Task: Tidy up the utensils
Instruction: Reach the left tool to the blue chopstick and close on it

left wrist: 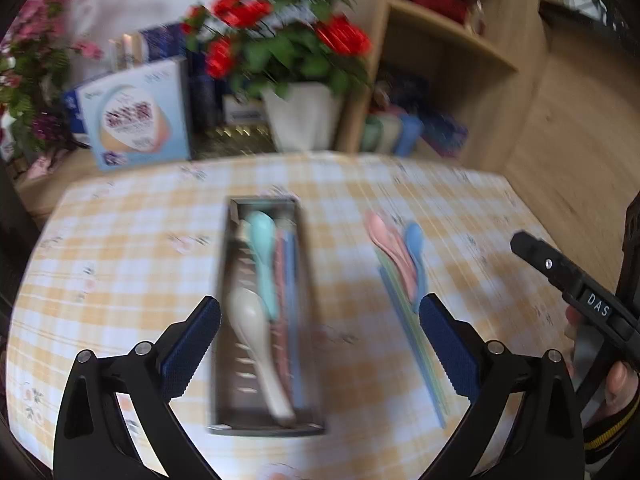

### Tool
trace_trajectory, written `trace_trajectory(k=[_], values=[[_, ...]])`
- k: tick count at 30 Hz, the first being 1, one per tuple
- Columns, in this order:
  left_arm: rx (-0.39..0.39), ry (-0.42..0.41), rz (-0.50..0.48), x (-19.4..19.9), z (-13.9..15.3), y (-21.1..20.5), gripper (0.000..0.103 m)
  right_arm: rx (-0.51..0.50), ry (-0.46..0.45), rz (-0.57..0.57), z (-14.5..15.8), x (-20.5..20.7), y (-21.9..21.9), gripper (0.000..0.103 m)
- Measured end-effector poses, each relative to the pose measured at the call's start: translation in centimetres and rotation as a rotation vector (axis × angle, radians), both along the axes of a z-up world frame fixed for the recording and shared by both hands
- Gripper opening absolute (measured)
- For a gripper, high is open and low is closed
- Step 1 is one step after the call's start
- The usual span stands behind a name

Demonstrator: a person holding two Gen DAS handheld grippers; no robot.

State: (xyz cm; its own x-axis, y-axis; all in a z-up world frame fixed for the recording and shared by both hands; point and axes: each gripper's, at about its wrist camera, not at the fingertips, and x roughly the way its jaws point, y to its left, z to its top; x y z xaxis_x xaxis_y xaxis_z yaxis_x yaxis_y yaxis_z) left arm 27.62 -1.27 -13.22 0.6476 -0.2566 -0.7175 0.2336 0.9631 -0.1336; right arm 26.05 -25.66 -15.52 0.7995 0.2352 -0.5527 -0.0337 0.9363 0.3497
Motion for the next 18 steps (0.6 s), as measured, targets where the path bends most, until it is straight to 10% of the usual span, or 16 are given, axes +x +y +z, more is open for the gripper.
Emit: trace_trajectory(k=[8,18], values=[[0.079,0.069,-0.008,1.3,-3.7,-5.8,0.096,-0.03,0.041,-0.062,-3.5,-0.8,-3.0,0.088],[0.065,0.267,-0.061,3.5,-9.2,-9.5,0.038,0.008,0.081,-0.074,-6.8,-0.2,-5.0,0.088]])
